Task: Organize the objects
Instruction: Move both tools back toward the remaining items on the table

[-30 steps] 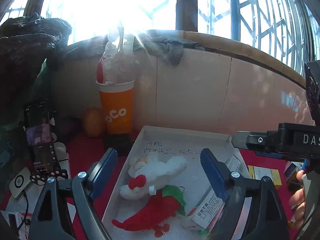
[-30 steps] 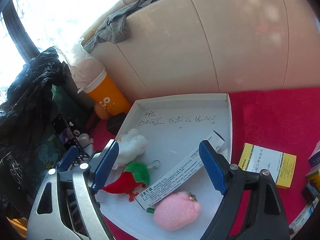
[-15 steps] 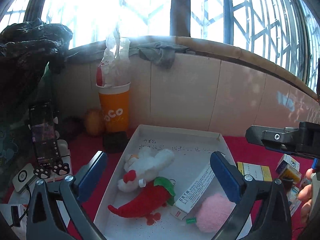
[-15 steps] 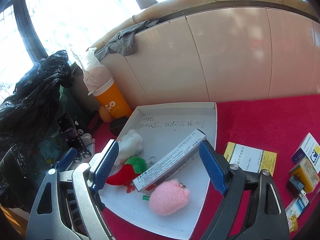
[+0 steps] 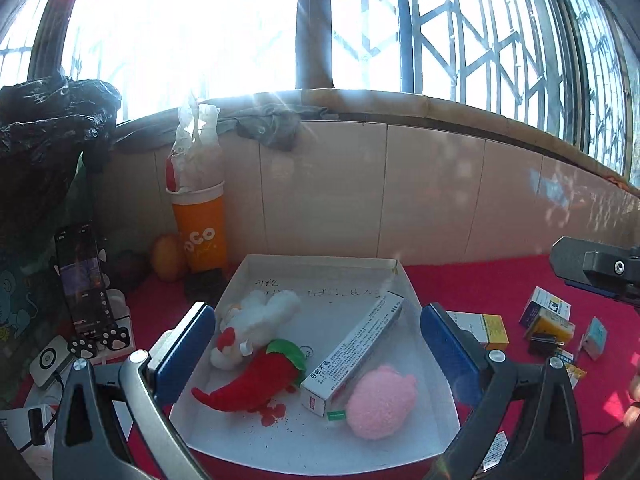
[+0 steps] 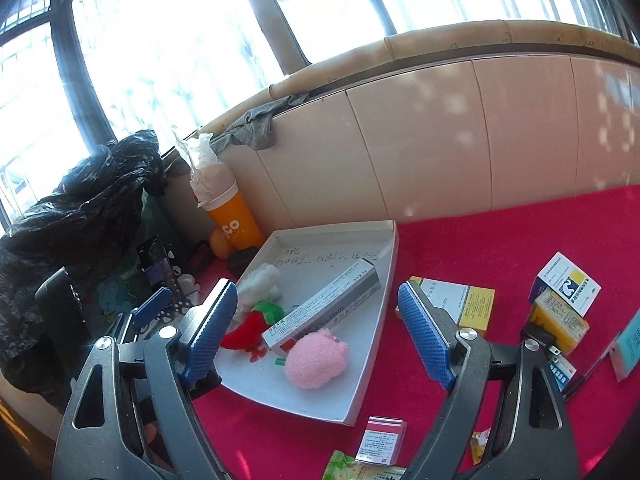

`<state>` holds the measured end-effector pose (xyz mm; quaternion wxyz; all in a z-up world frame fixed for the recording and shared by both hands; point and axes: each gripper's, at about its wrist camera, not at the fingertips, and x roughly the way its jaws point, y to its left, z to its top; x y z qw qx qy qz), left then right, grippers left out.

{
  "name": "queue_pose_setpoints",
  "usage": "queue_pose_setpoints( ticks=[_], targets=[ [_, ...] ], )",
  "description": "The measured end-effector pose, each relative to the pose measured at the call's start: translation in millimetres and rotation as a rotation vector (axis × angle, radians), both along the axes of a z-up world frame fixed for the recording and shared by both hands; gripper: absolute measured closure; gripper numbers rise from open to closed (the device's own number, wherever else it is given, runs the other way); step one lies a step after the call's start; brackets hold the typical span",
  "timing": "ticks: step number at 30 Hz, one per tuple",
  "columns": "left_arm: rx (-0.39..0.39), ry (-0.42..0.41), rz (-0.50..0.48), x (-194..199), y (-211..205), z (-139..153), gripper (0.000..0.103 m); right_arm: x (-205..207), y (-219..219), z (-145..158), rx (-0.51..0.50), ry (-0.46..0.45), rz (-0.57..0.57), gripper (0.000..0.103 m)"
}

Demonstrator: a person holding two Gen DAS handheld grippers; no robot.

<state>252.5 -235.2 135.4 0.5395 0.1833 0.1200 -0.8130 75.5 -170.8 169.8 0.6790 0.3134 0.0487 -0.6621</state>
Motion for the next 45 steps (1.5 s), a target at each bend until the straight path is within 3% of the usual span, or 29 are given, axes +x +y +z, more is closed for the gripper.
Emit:
queue_pose_setpoints(
  ticks=[3, 15, 17, 18, 22, 24, 30, 38, 45],
  targets=[
    [0.022, -0.005, -0.022, -6.4, 4.6, -2.6, 0.000, -9.9, 17.2, 0.7, -0.010, 0.003, -0.035, 0.019],
    [0.120, -0.041, -0.153, -36.2, 37.2, -24.2, 0.000, -80.5, 88.7, -20.6, -0.043, -0.205, -0.131, 0.019],
    [0.129, -0.054, -0.191, -42.1, 46.3, -30.1, 0.000, -93.5, 102.6, -22.6, -0.049, -0.204, -0.170, 0.015],
    [0.136, -0.063, -0.211, -45.3, 50.7, -33.6, 0.000, -99.4, 109.6, -23.8, -0.055, -0.197, -0.192, 0.001],
    [0.159, -0.109, -0.298, -62.0, 69.0, -49.1, 0.000, -111.1, 130.1, -28.7, -0.007, -0.045, -0.310, 0.000],
    [0.173, -0.119, -0.328, -69.3, 77.0, -54.4, 0.000, -116.0, 137.3, -32.1, 0.014, -0.013, -0.343, 0.000],
    [0.185, -0.146, -0.366, -80.5, 94.4, -60.7, 0.000, -119.4, 147.6, -37.7, 0.128, 0.165, -0.451, 0.000],
    [0.216, -0.202, -0.391, -84.4, 100.7, -75.9, 0.000, -119.1, 153.1, -51.0, 0.246, 0.313, -0.501, 0.000],
    [0.272, -0.326, -0.544, -98.9, 110.9, -105.1, 0.000, -123.6, 155.1, -58.8, 0.275, 0.333, -0.504, 0.000]
  ],
)
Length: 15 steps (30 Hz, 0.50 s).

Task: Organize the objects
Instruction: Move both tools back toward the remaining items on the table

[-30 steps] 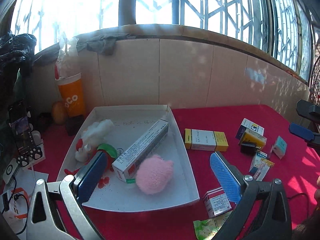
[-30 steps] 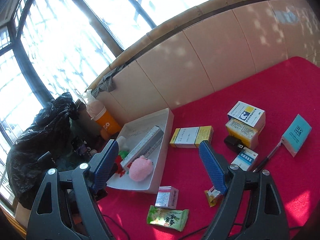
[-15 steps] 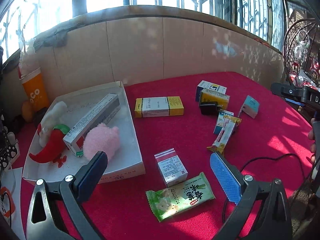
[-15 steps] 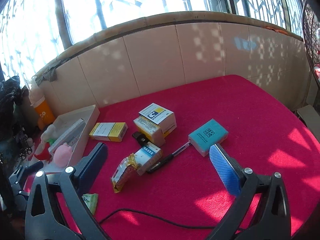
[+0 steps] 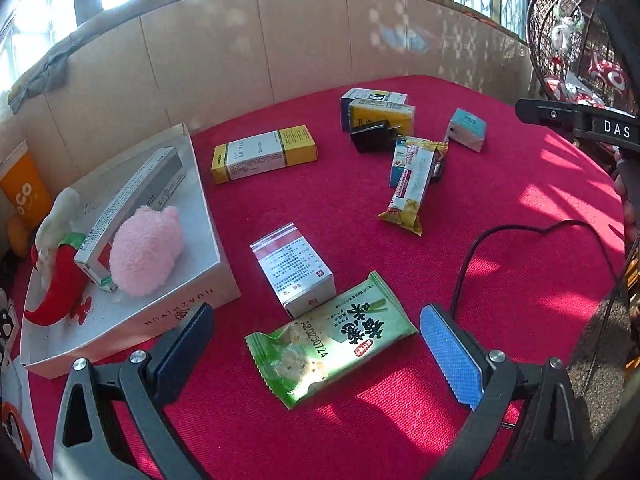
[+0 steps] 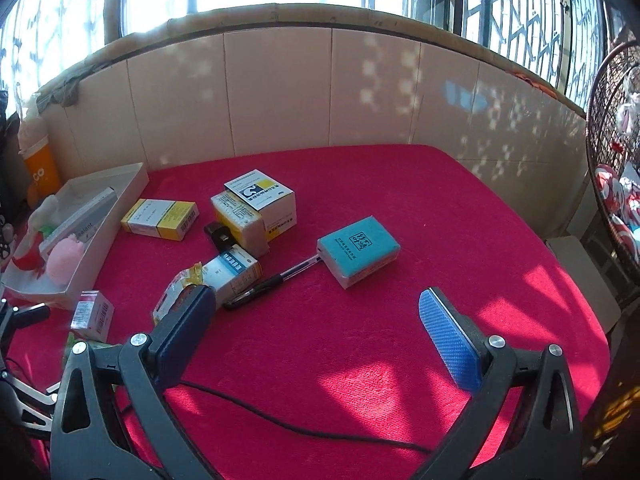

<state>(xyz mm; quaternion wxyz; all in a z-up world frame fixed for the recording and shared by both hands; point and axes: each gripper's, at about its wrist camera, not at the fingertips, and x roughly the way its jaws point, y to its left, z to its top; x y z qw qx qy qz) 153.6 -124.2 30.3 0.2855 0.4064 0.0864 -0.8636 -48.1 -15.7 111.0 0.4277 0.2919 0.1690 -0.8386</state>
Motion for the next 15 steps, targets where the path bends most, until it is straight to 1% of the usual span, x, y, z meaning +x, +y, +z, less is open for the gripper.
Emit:
queue_pose_setpoints(
  ticks=[2, 4, 8, 11, 13, 15],
  targets=[
    [0.009, -0.021, -0.023, -3.7, 1.6, -6.5, 0.000, 0.0, -0.7, -1.7, 0.006, -0.003, 0.001, 0.000],
    [0.013, -0.033, -0.027, -4.9, 0.4, -10.5, 0.000, -1.5, -1.7, -3.7, 0.011, -0.008, 0.003, 0.000],
    [0.028, -0.018, -0.023, -2.6, -8.8, -9.3, 0.000, -6.6, -4.0, -9.3, 0.031, -0.010, -0.010, 0.000],
    [0.054, -0.029, -0.031, -3.6, -14.5, -14.5, 0.000, -9.2, -6.3, -14.1, 0.054, -0.011, -0.025, 0.000],
    [0.089, -0.013, -0.034, -3.7, -16.4, -17.3, 0.000, -8.0, -7.6, -15.7, 0.066, 0.007, -0.028, 0.000],
    [0.096, -0.015, -0.039, -4.6, -14.8, -18.8, 0.000, -5.8, -8.5, -16.1, 0.080, 0.039, -0.036, 0.000]
  ],
)
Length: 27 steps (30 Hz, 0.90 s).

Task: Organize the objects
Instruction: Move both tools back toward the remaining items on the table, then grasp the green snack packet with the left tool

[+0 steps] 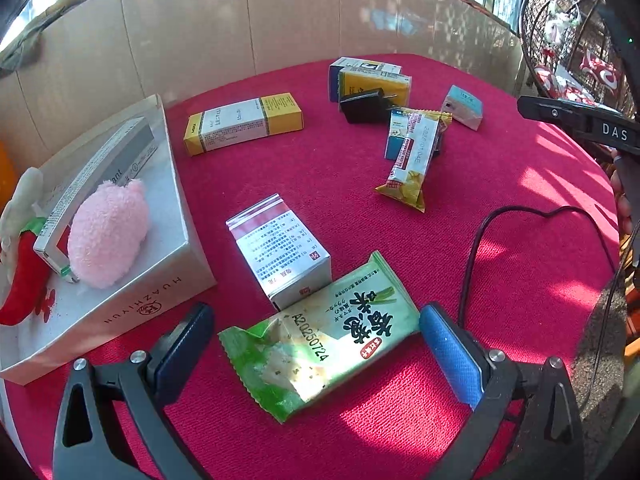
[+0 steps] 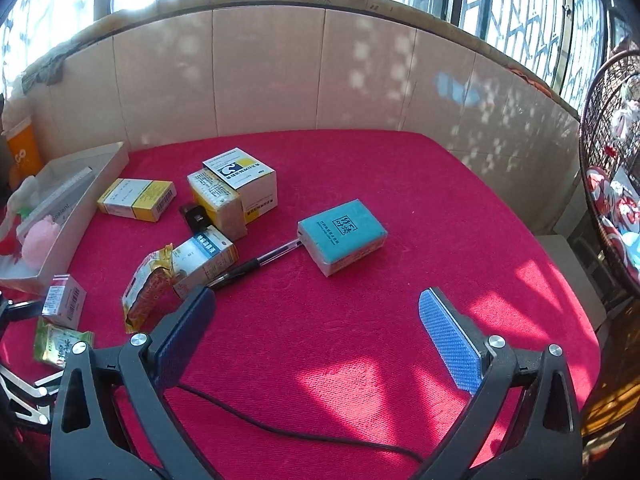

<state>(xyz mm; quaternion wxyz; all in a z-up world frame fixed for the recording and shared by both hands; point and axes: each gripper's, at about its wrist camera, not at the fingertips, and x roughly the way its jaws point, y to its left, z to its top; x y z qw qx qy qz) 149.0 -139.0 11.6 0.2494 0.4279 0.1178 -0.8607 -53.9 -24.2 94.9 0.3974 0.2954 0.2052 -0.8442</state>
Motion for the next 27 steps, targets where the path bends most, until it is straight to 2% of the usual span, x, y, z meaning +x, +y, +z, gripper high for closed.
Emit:
queue_pose_setpoints(
  ticks=[4, 12, 17, 21, 22, 27],
  targets=[
    [0.008, 0.010, -0.035, -2.9, 6.2, 1.2, 0.013, 3.6, -1.1, -0.2, 0.026, 0.068, -0.026, 0.000],
    [0.002, 0.015, -0.079, -4.4, 15.7, 2.8, 0.024, 7.1, -4.2, -3.7, 0.053, 0.101, -0.019, 0.000],
    [0.005, 0.023, -0.095, -5.3, 20.0, 3.2, 0.028, 8.3, -7.2, -9.7, 0.073, 0.084, -0.007, 0.000],
    [0.008, 0.028, -0.103, -5.9, 21.8, 3.0, 0.029, 4.4, -8.0, -15.4, 0.074, 0.001, 0.015, 0.000],
    [0.011, 0.030, -0.104, -6.0, 21.9, 2.7, 0.035, 3.2, -8.3, -17.2, 0.075, -0.016, 0.014, 0.000],
    [0.024, 0.033, -0.105, -6.4, 21.5, 0.3, 0.037, 3.5, -10.0, -22.4, 0.095, -0.015, 0.012, 0.000]
  ],
)
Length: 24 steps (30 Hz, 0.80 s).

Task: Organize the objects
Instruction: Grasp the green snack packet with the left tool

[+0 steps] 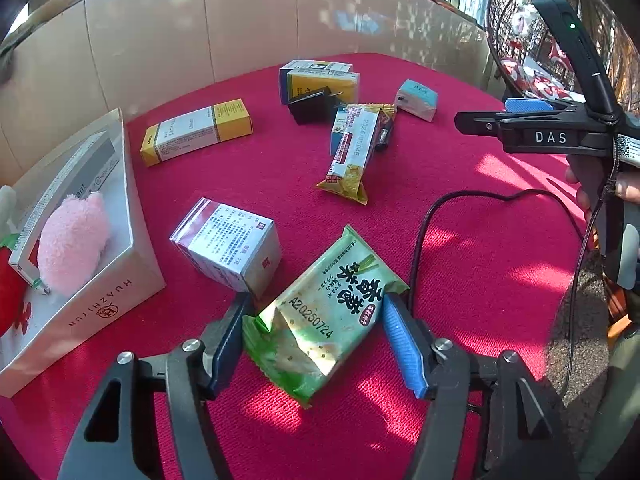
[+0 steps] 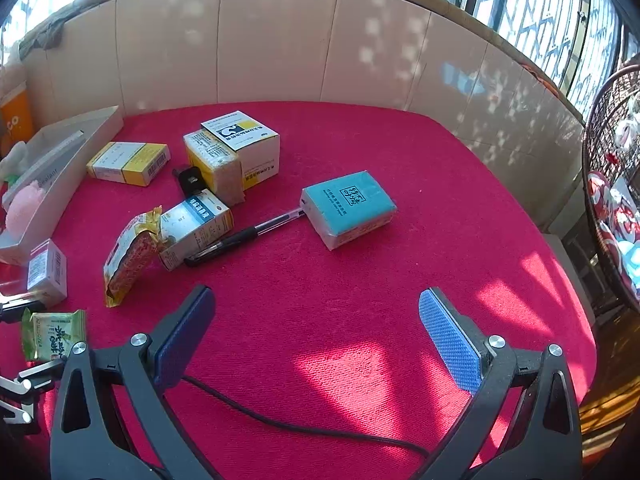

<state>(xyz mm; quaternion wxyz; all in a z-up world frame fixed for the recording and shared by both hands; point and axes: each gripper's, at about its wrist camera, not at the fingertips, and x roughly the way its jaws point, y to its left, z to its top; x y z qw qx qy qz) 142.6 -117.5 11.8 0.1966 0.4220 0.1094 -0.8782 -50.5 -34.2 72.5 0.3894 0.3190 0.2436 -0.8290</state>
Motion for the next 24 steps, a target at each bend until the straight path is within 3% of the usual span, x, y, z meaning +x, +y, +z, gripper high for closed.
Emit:
queue_pose_setpoints(
  ticks=[6, 9, 24],
  targets=[
    [-0.006, 0.012, 0.000, -0.4, 1.9, -0.2, 0.042, 2.9, -4.2, -3.1, 0.027, 0.042, 0.003, 0.000],
    [-0.005, 0.024, -0.015, -0.3, 3.7, 0.9, 0.052, 5.0, -7.2, -5.6, 0.043, 0.066, 0.006, 0.000],
    [-0.004, 0.030, -0.019, -0.1, 5.7, 0.5, 0.053, 15.8, -19.7, -18.0, 0.097, 0.118, 0.035, 0.000]
  ],
)
